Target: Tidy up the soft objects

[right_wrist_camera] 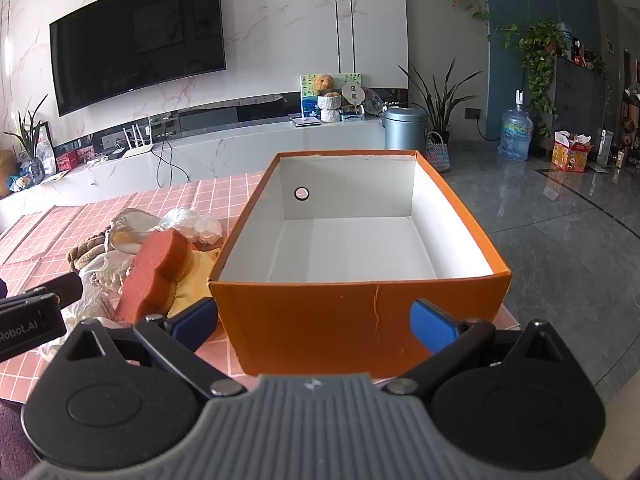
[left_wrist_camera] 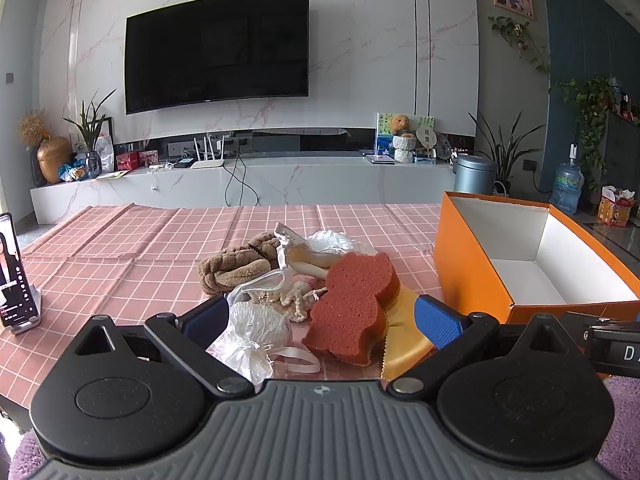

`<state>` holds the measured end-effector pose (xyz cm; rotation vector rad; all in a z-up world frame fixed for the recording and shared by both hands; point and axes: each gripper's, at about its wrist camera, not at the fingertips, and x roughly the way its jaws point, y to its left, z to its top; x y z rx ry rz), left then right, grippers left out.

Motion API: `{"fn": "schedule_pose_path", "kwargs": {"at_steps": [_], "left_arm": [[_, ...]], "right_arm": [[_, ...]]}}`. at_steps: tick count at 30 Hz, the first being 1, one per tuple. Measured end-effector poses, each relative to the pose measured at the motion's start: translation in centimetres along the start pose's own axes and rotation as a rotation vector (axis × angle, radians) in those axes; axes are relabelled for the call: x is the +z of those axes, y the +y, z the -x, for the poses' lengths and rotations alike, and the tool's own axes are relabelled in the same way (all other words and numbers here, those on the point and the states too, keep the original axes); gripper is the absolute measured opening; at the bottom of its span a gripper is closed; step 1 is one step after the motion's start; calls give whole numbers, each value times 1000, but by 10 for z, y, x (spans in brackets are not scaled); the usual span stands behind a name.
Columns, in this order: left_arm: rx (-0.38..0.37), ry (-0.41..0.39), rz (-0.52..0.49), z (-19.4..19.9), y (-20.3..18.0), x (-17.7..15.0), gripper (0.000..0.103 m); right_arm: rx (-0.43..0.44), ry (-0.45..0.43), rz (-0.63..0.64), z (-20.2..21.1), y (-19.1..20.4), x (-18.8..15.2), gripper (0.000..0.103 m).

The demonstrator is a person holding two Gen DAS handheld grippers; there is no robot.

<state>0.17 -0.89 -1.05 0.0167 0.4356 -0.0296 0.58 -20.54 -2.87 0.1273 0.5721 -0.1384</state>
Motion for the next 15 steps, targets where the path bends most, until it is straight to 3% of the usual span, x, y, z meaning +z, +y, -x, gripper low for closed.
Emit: {"fn": "schedule_pose_path", "kwargs": {"at_steps": [15], "left_arm": [[2,4,4,0,1,-1,103]], "right_arm": [[0,1,0,0,0,0,101]]}}
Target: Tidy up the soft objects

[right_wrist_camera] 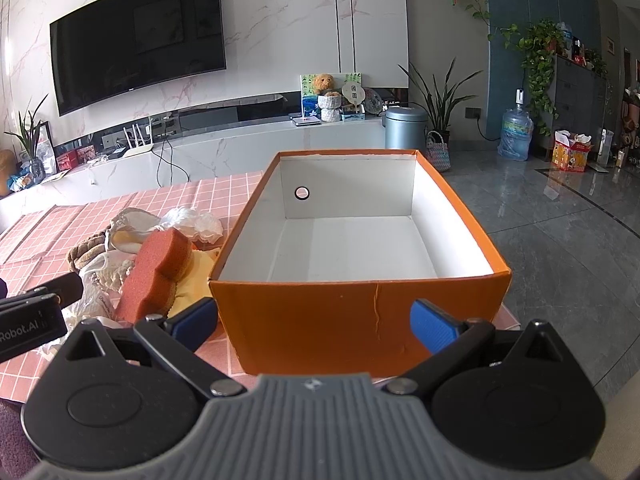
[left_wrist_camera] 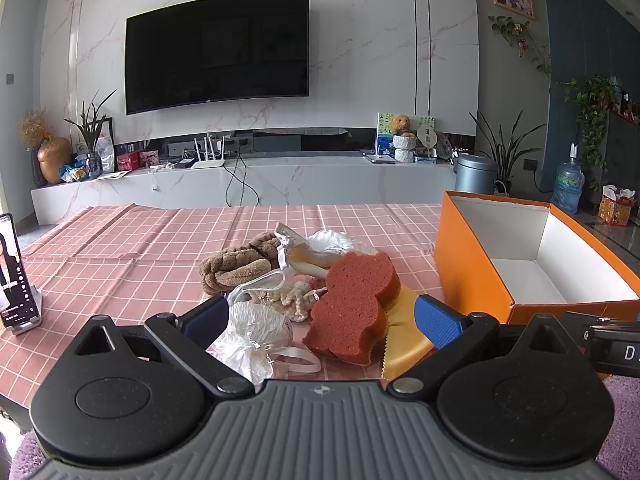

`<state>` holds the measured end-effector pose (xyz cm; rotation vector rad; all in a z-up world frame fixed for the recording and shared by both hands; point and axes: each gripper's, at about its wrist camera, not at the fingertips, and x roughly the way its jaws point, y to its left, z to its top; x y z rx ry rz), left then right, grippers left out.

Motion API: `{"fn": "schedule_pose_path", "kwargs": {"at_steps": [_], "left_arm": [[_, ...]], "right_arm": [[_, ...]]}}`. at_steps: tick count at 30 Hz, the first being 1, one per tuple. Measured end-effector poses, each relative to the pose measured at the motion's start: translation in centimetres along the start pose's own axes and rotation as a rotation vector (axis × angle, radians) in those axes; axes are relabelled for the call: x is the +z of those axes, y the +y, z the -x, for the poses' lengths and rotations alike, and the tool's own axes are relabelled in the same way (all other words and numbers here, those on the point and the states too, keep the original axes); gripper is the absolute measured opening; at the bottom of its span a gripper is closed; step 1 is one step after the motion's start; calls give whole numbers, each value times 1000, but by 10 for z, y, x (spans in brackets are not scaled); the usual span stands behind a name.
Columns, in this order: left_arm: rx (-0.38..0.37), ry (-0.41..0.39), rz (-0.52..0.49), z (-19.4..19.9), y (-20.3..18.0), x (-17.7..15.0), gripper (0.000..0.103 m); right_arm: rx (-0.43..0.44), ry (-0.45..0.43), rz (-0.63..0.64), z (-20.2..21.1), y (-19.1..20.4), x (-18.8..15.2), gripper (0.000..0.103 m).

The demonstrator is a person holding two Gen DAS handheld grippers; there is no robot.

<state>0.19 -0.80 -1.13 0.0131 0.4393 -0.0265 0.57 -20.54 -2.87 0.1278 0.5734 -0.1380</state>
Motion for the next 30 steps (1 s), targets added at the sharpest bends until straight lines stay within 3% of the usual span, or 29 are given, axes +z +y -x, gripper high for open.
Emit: {"fn": "schedule_pose_path", "kwargs": {"at_steps": [15,30], "left_arm": [[-4,-2,1,0,0,0,103],[-86,-2,35,1,7,3,103]], "right_arm": [[-1,3,-1,0,0,-1,101],[5,1,9,0,2,-1,101]]}}
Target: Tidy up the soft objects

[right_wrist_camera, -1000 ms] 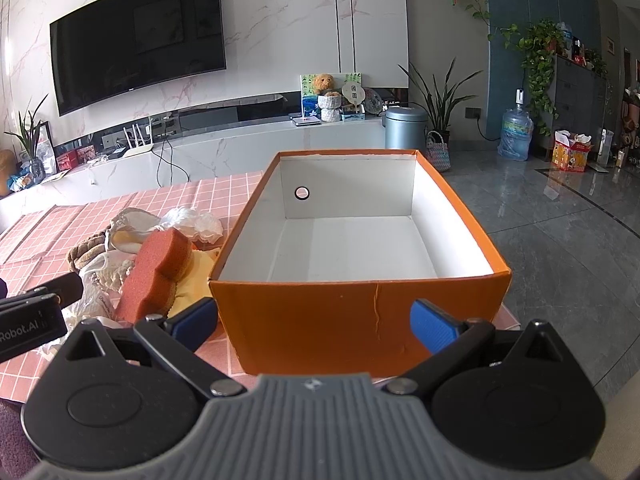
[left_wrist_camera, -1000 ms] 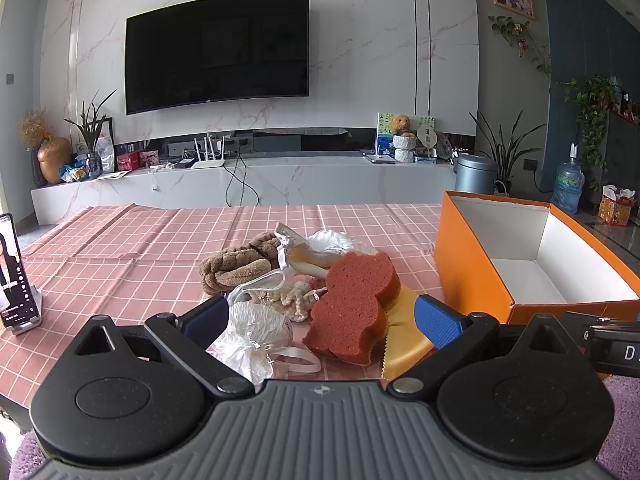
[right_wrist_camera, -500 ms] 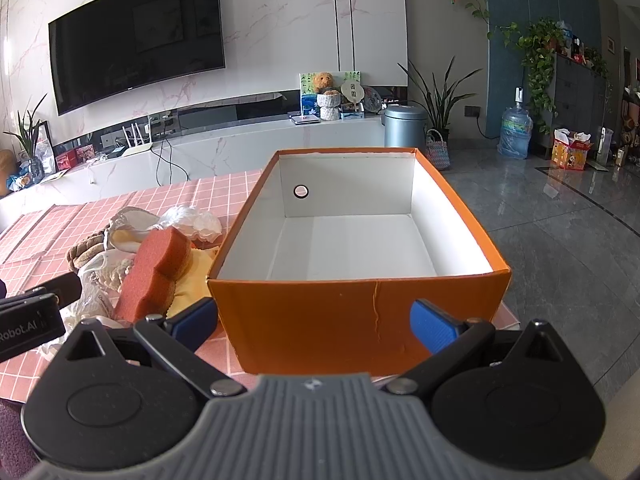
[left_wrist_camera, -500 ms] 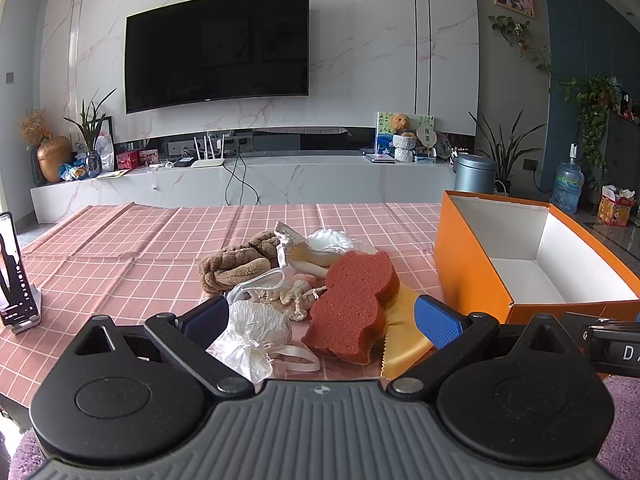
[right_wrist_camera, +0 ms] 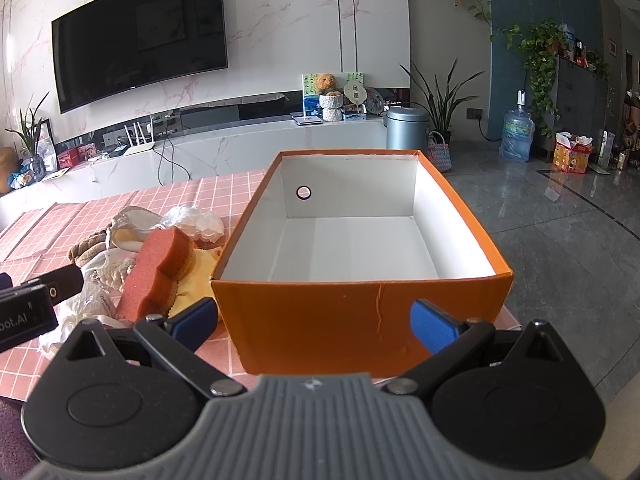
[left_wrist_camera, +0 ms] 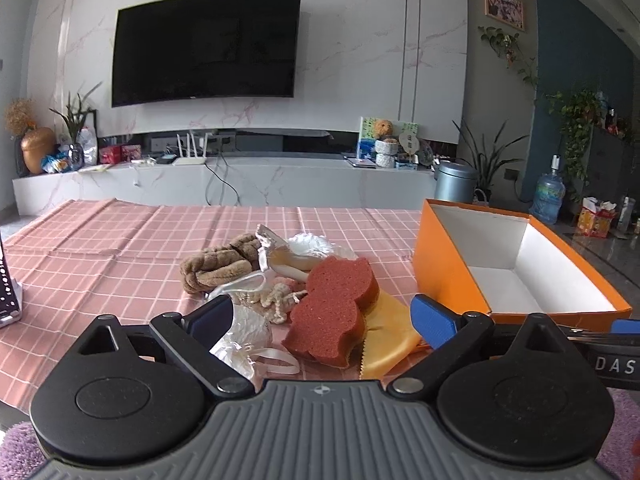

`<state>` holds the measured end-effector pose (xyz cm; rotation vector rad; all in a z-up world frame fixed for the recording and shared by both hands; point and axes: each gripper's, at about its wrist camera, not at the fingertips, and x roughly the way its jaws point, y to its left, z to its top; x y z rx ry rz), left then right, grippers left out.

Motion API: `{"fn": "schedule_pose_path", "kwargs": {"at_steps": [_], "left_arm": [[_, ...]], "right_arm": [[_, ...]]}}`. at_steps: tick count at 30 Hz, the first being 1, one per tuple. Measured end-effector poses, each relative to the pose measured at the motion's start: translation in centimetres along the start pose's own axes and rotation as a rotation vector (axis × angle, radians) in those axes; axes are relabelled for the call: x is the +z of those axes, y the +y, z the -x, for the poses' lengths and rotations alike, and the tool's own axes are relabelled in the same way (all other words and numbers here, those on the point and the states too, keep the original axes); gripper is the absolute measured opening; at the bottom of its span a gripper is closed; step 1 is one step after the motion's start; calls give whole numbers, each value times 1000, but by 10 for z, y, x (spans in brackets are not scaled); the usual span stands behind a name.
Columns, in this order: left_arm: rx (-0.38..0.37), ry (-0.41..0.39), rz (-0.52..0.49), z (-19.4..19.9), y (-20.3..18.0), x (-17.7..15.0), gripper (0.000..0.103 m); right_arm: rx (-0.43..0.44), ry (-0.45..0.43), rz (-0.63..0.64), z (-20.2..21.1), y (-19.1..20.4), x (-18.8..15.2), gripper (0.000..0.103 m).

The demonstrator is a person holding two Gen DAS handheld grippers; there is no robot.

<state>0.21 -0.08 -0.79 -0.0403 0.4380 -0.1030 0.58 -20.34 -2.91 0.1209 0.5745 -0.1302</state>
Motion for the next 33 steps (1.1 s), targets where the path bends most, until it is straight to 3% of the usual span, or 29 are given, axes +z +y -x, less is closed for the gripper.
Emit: {"fn": "schedule_pose_path", "kwargs": {"at_steps": [7,11,17,21,24,30,33], "left_arm": [[-52,6,-18,-5,3,1,103],[2,10,-11,-11,11,4,103],[23,52,22,-26,36,10,103],[-14,177,64,-46,58,13,102],[-44,297,128,-67,79,16,91],[-96,496,241,-108,114,25,91],[-90,565,224,-126,120,29,95]], "right_arm": [[63,-17,51,0,10,6,101],[117,-72,117,1,21,13,101],[186,-156,241,-6,42,25,101],[236,-155,302,-19,60,37,100],[263,-130,346,-34,74,46,96],[342,-2,390,-70,102,68,88],[369,91,380,-95,113,77,88]]}}
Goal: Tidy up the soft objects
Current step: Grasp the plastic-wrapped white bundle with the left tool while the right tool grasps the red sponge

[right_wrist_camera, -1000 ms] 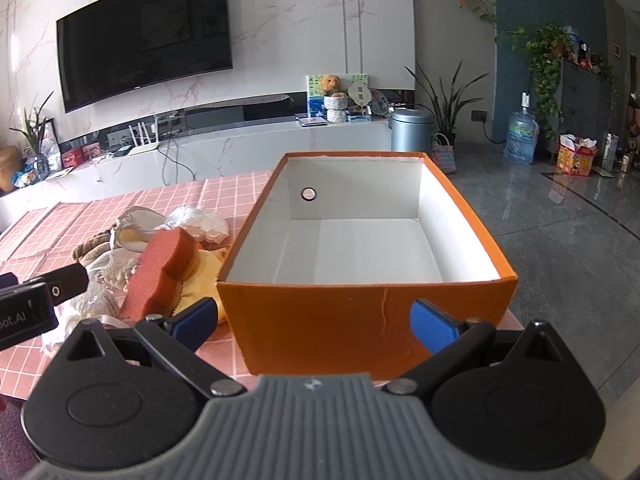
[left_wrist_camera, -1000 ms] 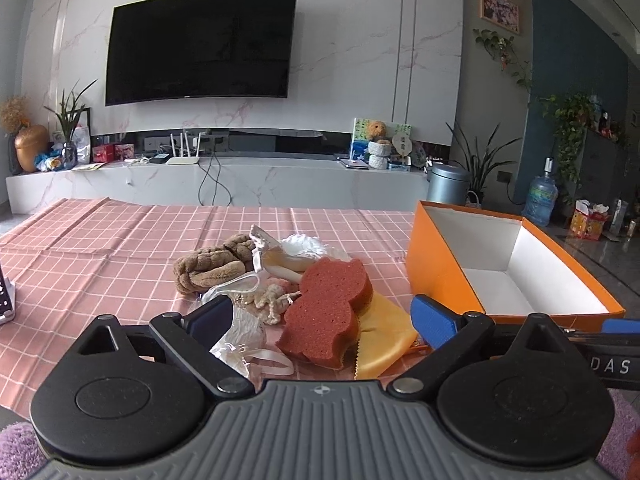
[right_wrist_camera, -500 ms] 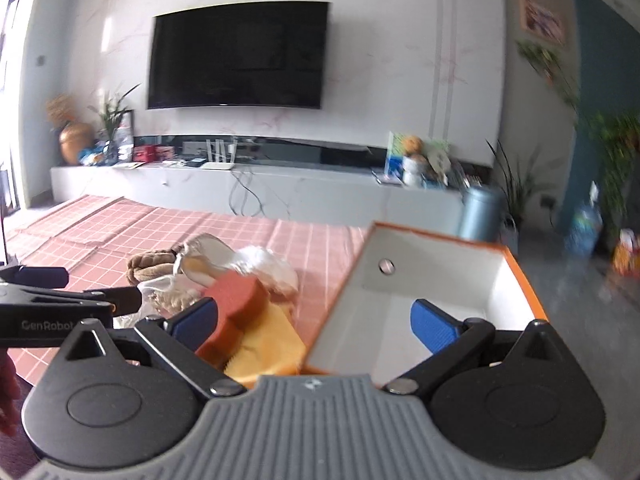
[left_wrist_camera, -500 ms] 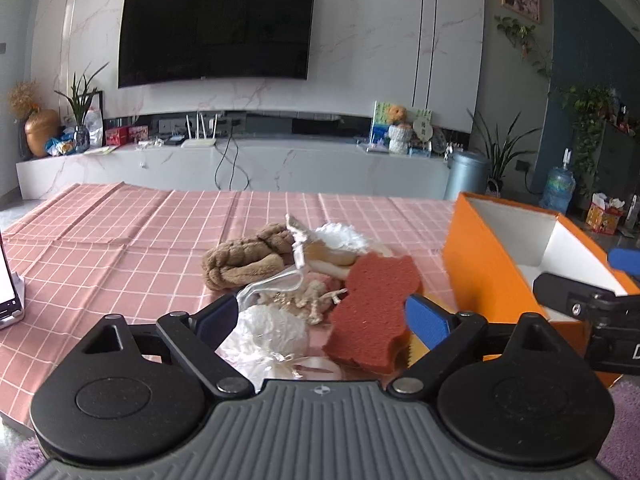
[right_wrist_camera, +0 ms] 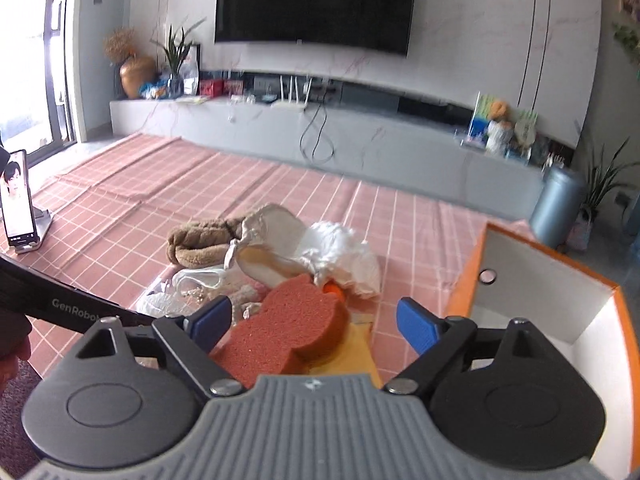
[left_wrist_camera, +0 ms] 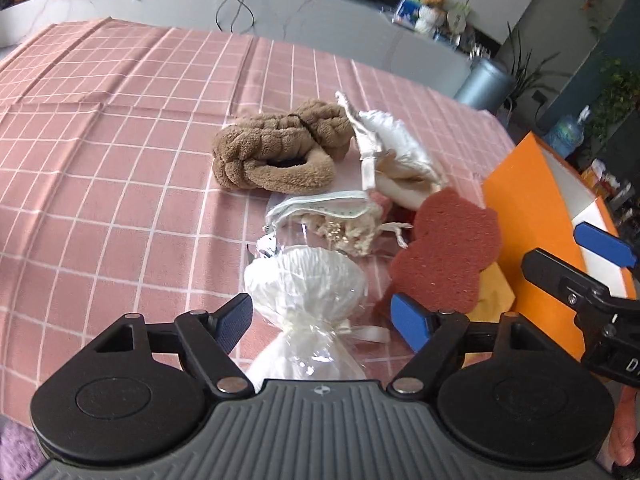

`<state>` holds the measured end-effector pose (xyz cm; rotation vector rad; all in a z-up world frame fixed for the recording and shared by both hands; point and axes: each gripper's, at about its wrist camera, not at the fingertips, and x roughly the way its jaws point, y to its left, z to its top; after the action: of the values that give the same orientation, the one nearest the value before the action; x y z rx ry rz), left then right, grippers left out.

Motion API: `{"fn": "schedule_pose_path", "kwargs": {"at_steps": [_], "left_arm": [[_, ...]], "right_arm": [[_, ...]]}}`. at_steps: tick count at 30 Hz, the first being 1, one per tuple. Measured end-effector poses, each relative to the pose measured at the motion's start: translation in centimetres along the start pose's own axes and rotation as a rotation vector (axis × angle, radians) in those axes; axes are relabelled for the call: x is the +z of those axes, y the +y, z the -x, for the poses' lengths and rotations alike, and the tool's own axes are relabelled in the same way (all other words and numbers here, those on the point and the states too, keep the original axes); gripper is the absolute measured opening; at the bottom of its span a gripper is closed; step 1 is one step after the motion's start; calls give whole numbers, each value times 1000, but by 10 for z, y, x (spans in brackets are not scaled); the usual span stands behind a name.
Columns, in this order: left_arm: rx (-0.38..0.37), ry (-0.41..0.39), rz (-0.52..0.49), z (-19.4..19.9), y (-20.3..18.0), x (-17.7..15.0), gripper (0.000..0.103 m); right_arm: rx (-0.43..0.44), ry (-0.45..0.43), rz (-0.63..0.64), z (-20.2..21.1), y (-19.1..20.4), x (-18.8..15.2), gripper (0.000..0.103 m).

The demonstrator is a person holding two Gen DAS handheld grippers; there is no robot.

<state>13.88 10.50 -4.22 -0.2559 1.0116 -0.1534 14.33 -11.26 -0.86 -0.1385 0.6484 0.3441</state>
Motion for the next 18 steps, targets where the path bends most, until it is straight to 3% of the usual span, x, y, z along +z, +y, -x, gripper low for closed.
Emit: {"fn": "schedule_pose_path", "kwargs": {"at_steps": [5,13,18], "left_arm": [[-2,97,-26,-25,6,21,97],[-13,188,-85,-51,4,38,98],[-23,236,-110,-60,2,42,97]], "right_arm": [[54,128,-72,-41,-11,12,87],[71,253,-133,-83,-22,12,80],[92,301,-147,-95,-21,8,64]]}}
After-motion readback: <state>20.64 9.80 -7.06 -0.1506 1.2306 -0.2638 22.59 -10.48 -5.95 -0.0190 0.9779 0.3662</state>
